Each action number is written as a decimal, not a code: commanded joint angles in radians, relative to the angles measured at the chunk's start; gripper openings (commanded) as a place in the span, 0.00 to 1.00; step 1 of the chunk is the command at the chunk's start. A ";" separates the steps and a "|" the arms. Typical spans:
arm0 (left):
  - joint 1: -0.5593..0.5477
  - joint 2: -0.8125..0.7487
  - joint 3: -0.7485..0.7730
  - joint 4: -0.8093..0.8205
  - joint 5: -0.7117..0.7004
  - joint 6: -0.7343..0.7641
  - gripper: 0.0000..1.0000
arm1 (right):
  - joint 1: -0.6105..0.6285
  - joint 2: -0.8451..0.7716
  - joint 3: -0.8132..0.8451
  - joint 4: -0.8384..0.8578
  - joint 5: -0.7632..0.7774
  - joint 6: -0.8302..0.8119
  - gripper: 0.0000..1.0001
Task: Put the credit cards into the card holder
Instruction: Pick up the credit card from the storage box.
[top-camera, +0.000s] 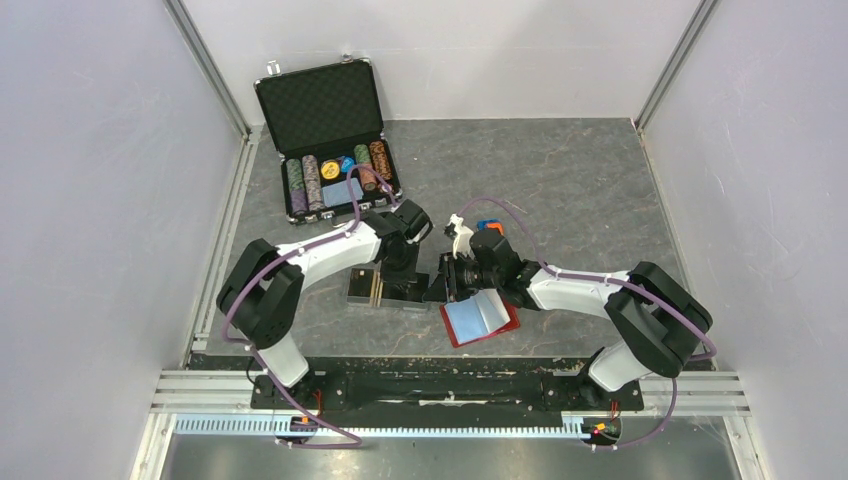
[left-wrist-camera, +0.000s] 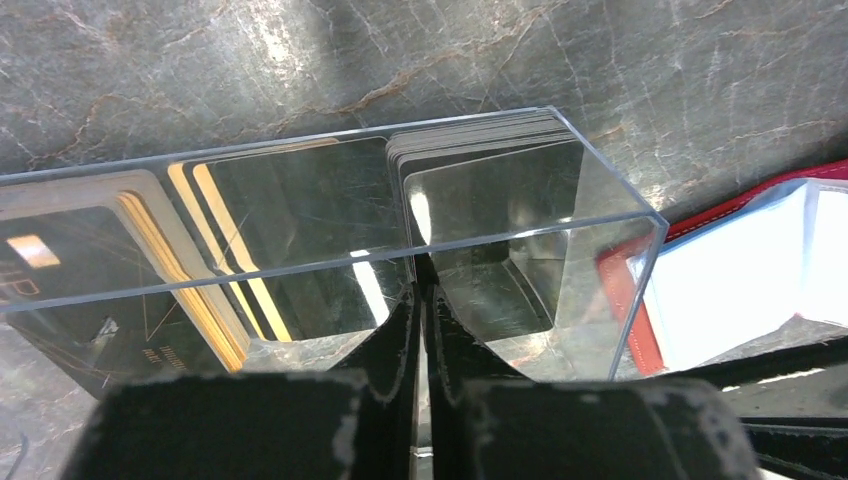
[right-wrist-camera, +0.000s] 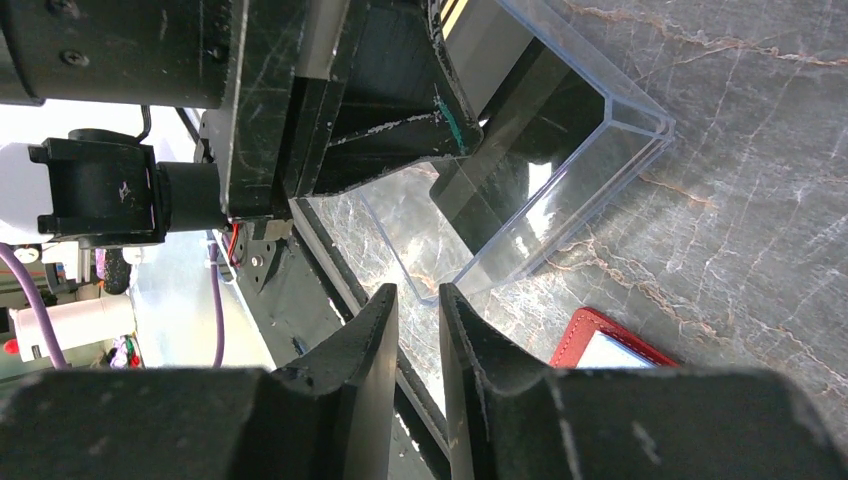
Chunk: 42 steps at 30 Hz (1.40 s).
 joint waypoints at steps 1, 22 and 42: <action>-0.040 0.027 0.059 -0.018 0.018 0.038 0.02 | 0.006 -0.010 0.011 0.066 -0.018 0.008 0.23; -0.035 -0.140 -0.031 0.133 0.133 -0.052 0.10 | 0.006 -0.022 0.010 0.054 -0.015 0.002 0.23; 0.001 -0.271 -0.091 0.151 0.093 -0.096 0.02 | 0.005 -0.086 0.023 -0.001 0.037 -0.027 0.38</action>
